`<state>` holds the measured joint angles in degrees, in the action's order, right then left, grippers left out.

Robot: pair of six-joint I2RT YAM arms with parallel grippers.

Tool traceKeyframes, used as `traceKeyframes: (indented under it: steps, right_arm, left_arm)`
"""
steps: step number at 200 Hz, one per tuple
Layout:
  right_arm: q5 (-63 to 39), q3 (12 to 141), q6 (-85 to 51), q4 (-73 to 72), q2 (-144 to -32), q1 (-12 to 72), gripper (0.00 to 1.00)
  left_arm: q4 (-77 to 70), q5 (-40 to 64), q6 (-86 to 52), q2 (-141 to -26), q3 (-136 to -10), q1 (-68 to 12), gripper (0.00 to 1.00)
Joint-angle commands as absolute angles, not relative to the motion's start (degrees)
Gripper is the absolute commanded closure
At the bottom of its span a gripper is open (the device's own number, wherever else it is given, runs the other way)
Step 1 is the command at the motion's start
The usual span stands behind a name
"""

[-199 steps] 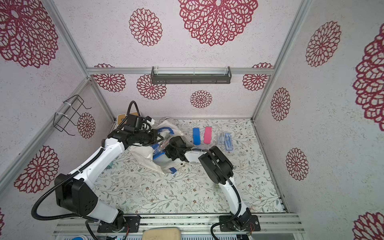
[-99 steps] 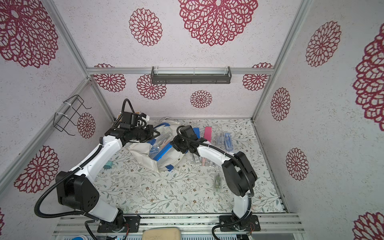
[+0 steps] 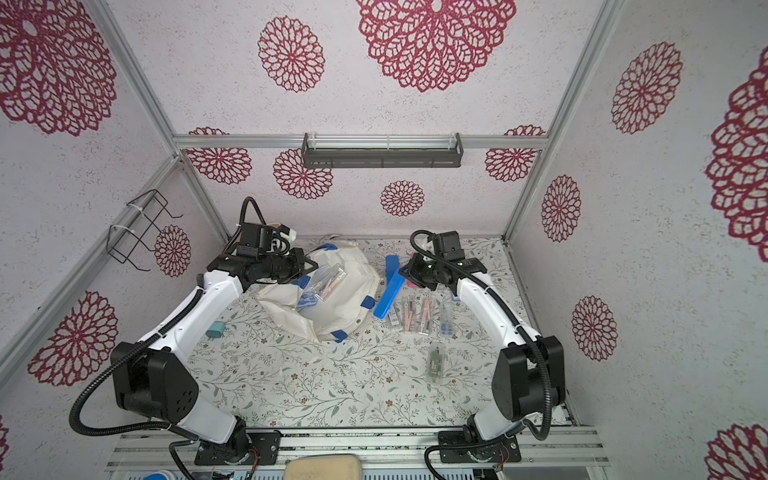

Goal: Take out the compass set from the canvas bag
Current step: Place the compass set at the center of the board.

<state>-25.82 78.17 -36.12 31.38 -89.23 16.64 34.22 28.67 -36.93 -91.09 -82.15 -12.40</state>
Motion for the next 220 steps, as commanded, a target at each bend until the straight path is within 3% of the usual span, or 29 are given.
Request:
traceKeyframes:
  steps: [1,62,147,220]
  right_arm:
    - [-28.2,76.7,-24.0,45.3,-86.8,17.4,0.89]
    - [-24.6,63.0,-27.0,47.1,-86.6,18.9,0.89]
    - [-4.6,67.4,-29.3,55.0,-97.1,22.7,0.84]
    - [1.5,71.4,-33.3,56.9,-103.7,23.9,0.77]
  left_arm:
    - [33.6,28.2,-36.2,-89.5,-83.3,-11.3,1.00]
    - [34.7,28.9,-35.5,-89.4,-84.9,-11.2,1.00]
    - [35.5,30.0,-34.7,-89.1,-85.1,-11.2,1.00]
    - [32.7,31.0,-35.2,-87.1,-82.0,-11.3,1.00]
